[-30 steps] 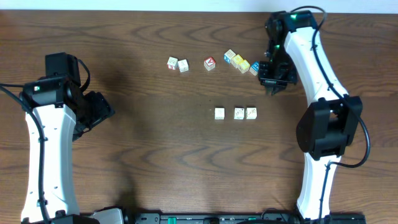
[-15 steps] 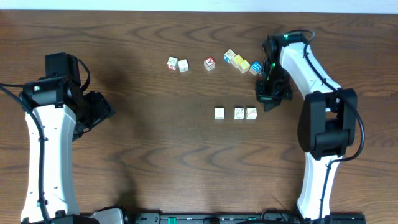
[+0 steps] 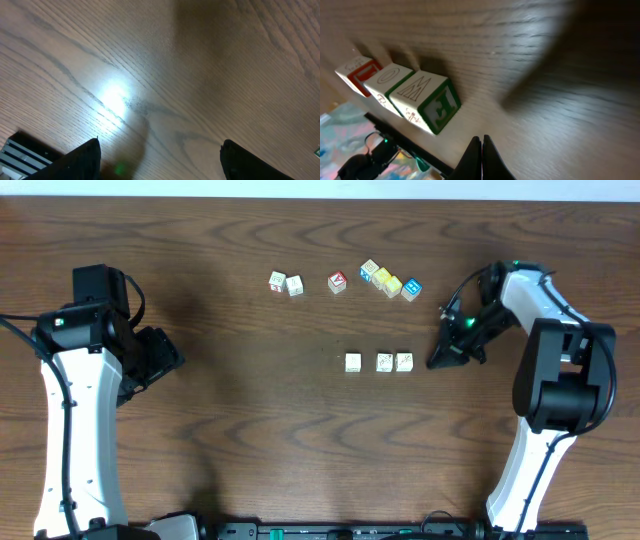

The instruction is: Lift 3 blocks

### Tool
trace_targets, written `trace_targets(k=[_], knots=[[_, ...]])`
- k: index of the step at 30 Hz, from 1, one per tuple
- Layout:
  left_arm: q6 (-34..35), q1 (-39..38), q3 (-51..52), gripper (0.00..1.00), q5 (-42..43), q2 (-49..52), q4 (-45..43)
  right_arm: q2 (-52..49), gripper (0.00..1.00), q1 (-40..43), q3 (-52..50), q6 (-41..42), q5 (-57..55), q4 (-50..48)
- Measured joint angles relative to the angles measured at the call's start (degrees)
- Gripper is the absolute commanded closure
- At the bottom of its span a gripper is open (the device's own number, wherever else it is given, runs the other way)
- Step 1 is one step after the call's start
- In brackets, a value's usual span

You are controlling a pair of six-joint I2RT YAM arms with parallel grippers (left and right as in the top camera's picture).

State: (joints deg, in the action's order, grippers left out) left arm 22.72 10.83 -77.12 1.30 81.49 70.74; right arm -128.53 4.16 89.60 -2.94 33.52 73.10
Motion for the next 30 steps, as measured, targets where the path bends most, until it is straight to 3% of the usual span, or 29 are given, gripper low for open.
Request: trace_targets(k=[30], knots=[[0.0,0.0,0.0,0.23,0.02,0.0,0.02,0.02,0.99,-2.82,-2.19,2.75,3.63,-7.87]])
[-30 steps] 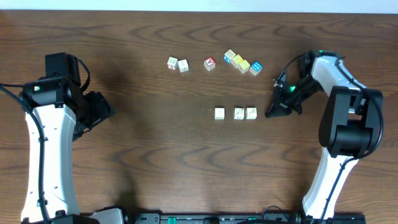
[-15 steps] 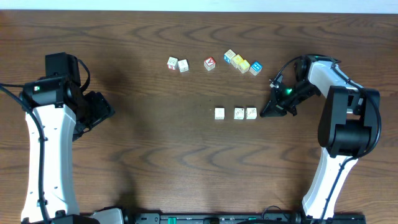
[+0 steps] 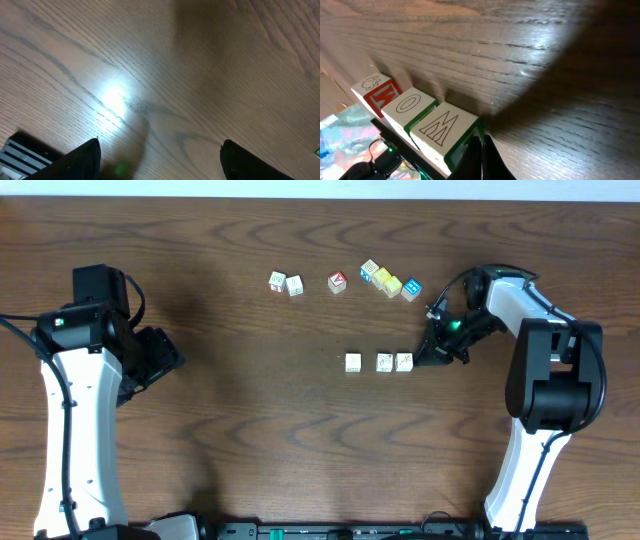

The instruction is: Lift 3 blocks

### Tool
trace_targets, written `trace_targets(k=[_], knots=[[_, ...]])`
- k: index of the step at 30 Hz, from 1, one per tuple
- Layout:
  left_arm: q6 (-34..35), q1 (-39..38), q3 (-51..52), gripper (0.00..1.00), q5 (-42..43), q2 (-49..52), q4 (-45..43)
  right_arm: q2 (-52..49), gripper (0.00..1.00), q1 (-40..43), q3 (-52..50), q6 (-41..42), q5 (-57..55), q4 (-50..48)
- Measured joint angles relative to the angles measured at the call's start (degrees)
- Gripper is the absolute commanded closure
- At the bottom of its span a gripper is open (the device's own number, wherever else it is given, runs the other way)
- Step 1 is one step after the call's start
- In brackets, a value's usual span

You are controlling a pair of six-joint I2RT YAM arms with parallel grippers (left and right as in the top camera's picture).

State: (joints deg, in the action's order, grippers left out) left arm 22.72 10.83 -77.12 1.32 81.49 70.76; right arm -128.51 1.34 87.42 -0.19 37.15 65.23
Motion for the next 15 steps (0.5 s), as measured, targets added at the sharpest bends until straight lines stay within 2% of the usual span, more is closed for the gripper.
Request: trace_targets(k=[15], knots=[[0.0,0.0,0.0,0.23,0.0,0.0,0.0,0.0,0.99,-0.02,0.0,0.22,0.0,-0.63]])
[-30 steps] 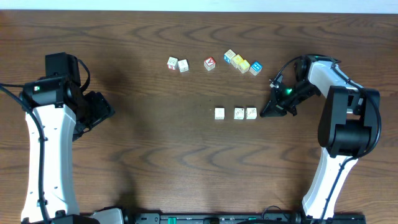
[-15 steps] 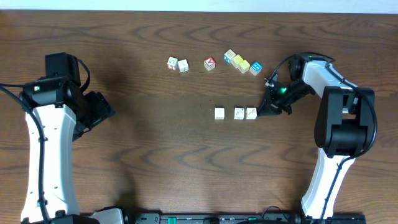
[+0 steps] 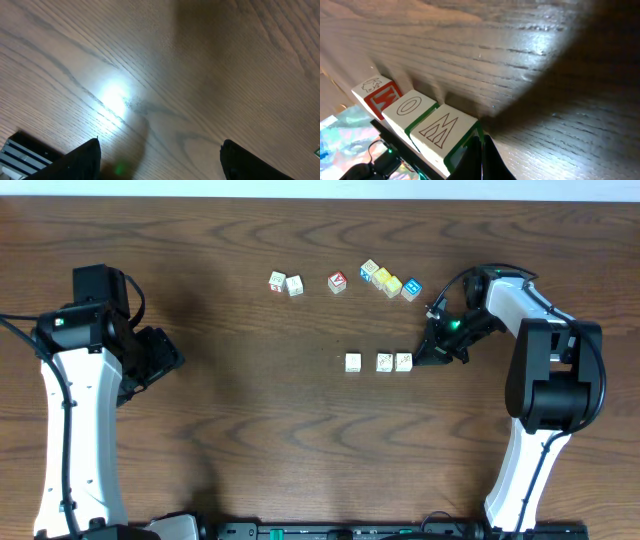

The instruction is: Lift 3 blocks

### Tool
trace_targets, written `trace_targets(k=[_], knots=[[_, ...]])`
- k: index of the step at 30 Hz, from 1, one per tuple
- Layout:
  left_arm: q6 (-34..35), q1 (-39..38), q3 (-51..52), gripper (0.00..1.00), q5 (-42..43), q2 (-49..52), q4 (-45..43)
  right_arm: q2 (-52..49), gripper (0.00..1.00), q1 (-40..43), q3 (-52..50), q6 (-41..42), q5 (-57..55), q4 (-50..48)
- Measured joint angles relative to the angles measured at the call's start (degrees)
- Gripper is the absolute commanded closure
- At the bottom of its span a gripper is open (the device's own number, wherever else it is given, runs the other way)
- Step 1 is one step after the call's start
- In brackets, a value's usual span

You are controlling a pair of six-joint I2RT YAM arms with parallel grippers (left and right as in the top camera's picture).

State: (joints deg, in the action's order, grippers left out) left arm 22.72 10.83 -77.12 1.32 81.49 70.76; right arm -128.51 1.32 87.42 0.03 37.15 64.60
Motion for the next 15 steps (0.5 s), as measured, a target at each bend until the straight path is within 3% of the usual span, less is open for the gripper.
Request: trace_targets(k=[15], knots=[[0.0,0.0,0.0,0.23,0.0,-0.02,0.0,0.0,0.99,-4.48,0.0,1.14,-0.07,-2.36]])
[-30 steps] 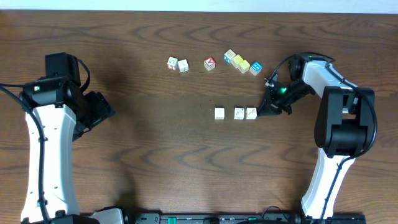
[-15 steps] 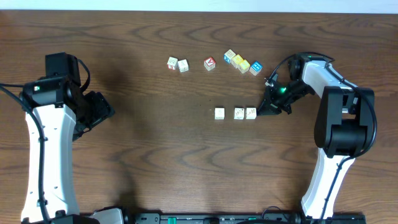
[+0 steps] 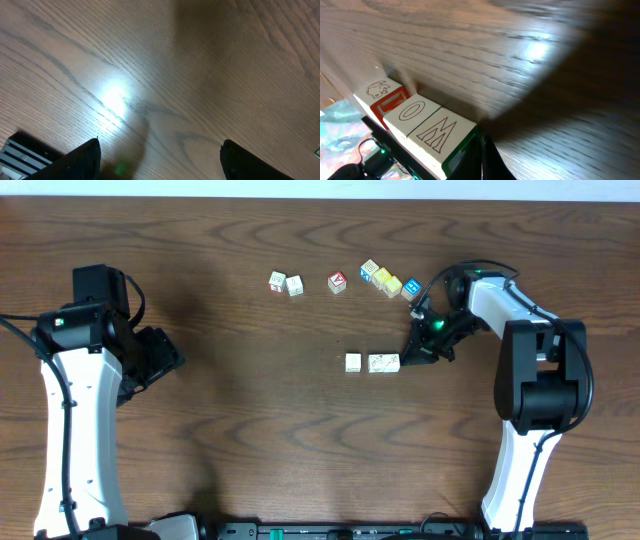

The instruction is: Lift 3 blocks

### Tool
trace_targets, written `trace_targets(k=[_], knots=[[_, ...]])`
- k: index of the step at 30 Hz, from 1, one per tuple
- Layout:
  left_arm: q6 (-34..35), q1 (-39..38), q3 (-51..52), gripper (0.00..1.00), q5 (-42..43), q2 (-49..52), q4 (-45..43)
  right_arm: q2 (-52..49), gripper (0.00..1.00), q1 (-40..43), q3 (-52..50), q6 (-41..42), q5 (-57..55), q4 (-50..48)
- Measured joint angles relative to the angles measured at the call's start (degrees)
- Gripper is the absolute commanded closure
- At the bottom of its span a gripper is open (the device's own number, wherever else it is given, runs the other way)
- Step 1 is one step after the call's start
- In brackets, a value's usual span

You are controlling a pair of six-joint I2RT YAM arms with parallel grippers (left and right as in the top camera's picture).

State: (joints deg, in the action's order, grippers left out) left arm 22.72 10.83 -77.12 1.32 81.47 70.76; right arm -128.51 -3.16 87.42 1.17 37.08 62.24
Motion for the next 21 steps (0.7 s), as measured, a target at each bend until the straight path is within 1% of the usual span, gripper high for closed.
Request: trace_targets(k=[21], knots=[[0.0,0.0,0.0,0.23,0.0,0.02,0.0,0.0,0.99,-2.01,0.0,5.9,-0.02,0.07]])
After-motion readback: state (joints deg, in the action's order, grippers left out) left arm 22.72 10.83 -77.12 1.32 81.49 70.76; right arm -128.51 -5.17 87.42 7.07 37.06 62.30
